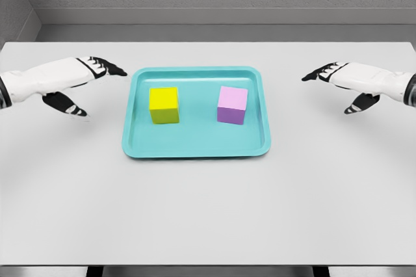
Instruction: Push two cubes
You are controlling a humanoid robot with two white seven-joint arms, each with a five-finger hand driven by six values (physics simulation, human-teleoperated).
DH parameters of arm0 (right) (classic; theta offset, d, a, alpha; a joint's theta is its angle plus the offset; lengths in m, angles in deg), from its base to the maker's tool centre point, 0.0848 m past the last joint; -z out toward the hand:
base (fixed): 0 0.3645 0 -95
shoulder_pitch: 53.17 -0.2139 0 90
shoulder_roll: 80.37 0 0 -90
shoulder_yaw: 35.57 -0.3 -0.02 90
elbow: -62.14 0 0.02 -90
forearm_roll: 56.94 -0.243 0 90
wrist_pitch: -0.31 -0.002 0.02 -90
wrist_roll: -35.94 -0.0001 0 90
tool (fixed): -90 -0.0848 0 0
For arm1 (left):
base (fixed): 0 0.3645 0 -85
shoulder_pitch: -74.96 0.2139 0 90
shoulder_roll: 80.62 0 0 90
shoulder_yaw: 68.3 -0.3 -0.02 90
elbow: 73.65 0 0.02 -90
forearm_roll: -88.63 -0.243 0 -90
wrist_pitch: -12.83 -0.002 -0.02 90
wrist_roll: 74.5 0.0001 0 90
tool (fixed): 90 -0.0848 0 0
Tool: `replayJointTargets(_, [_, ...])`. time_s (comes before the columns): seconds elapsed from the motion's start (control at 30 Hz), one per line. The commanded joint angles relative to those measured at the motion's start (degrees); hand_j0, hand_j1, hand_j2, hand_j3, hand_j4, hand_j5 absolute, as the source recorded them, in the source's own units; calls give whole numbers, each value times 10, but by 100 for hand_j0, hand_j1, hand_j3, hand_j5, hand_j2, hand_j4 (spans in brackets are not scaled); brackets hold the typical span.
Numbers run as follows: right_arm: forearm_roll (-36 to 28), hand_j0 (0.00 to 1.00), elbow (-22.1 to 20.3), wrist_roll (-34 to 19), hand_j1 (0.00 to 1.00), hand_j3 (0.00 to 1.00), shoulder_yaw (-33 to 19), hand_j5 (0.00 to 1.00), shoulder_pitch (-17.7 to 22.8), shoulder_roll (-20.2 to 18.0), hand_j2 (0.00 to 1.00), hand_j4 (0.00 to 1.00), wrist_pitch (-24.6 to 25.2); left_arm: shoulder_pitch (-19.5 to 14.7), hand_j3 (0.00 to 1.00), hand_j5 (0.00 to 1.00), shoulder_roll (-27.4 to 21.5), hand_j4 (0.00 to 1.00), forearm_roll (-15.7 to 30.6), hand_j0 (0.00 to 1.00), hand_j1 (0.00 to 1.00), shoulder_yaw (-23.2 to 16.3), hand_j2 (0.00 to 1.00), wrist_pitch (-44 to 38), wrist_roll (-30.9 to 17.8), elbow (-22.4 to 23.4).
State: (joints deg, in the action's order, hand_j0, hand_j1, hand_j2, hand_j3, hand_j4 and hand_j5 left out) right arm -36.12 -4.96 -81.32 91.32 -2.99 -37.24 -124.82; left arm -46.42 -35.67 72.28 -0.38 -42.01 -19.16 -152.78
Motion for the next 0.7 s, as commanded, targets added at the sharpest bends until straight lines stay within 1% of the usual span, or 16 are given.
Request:
replayJointTargets(0.0, [-3, 100, 0, 2, 100, 100, 0, 100, 0, 1, 100, 100, 1, 0, 100, 100, -1, 100, -19, 100, 100, 25, 100, -2, -3, -3])
replayJointTargets(0.07, [-3, 100, 1, 2, 100, 100, 5, 100, -1, 7, 100, 100, 1, 5, 100, 100, -3, 100, -19, 100, 100, 25, 100, -2, -3, -3])
replayJointTargets(0.1, [-3, 100, 0, 1, 100, 100, 5, 100, -2, 7, 100, 100, 1, 8, 94, 94, -3, 94, -20, 94, 94, 22, 94, -2, -3, -3])
replayJointTargets(0.13, [-3, 100, 0, 1, 100, 100, 5, 100, -2, 7, 100, 100, 1, 8, 78, 78, -2, 78, -21, 78, 78, 26, 78, -2, -3, 1])
replayJointTargets(0.17, [-4, 100, 9, 4, 100, 100, 16, 100, -8, 7, 100, 100, 1, 8, 64, 64, -2, 64, -22, 64, 64, 25, 64, -2, -3, 3])
replayJointTargets(0.2, [-4, 100, 28, 5, 100, 100, 18, 100, -10, 6, 100, 100, 1, 7, 61, 61, 3, 61, -27, 61, 61, 21, 61, -2, -3, 4])
replayJointTargets(0.23, [-4, 100, 43, 5, 100, 100, 20, 100, -14, 7, 100, 100, 1, 6, 60, 60, 9, 60, -53, 60, 60, 20, 60, -2, -3, 1])
replayJointTargets(0.27, [-4, 100, 49, 5, 100, 100, 20, 100, -14, 8, 100, 100, 1, 6, 60, 60, 31, 60, -78, 60, 60, 24, 60, -2, -3, 2])
replayJointTargets(0.3, [-4, 100, 48, 5, 100, 100, 25, 100, -14, 9, 100, 100, 1, 6, 57, 57, 35, 57, -91, 57, 57, 25, 57, -2, -3, 2])
replayJointTargets(0.37, [-2, 100, 50, 0, 100, 100, 43, 100, -28, 24, 100, 100, 1, 6, 54, 54, 38, 54, -91, 54, 54, 25, 54, -2, -3, -2])
replayJointTargets(0.4, [-3, 100, 50, 5, 100, 100, 53, 100, -33, 30, 100, 100, 1, 7, 54, 54, 40, 54, -91, 54, 54, 25, 54, -2, -3, -17])
replayJointTargets(0.47, [-2, 67, 51, -1, 67, 67, 56, 67, -35, 47, 67, 67, 1, 7, 54, 54, 41, 54, -91, 54, 54, 19, 54, -2, -3, -24])
replayJointTargets(0.5, [-2, 49, 51, -6, 49, 49, 60, 49, -35, 49, 49, 49, 1, 7, 54, 54, 41, 54, -92, 54, 54, 19, 54, -2, -3, -27])
replayJointTargets(0.53, [-2, 32, 52, -30, 32, 32, 60, 32, -35, 52, 32, 32, 1, 6, 54, 54, 41, 54, -92, 54, 54, 20, 54, -2, -3, -28])
replayJointTargets(0.6, [-3, 16, 52, -66, 16, 16, 60, 16, -43, 66, 16, 16, 1, 6, 54, 54, 57, 54, -91, 54, 54, 20, 54, -2, -3, -34])
replayJointTargets(0.67, [-2, 14, 51, -77, 14, 14, 60, 14, -47, 74, 14, 14, 1, 6, 54, 54, 59, 54, -92, 54, 54, 19, 54, -2, -3, -35])
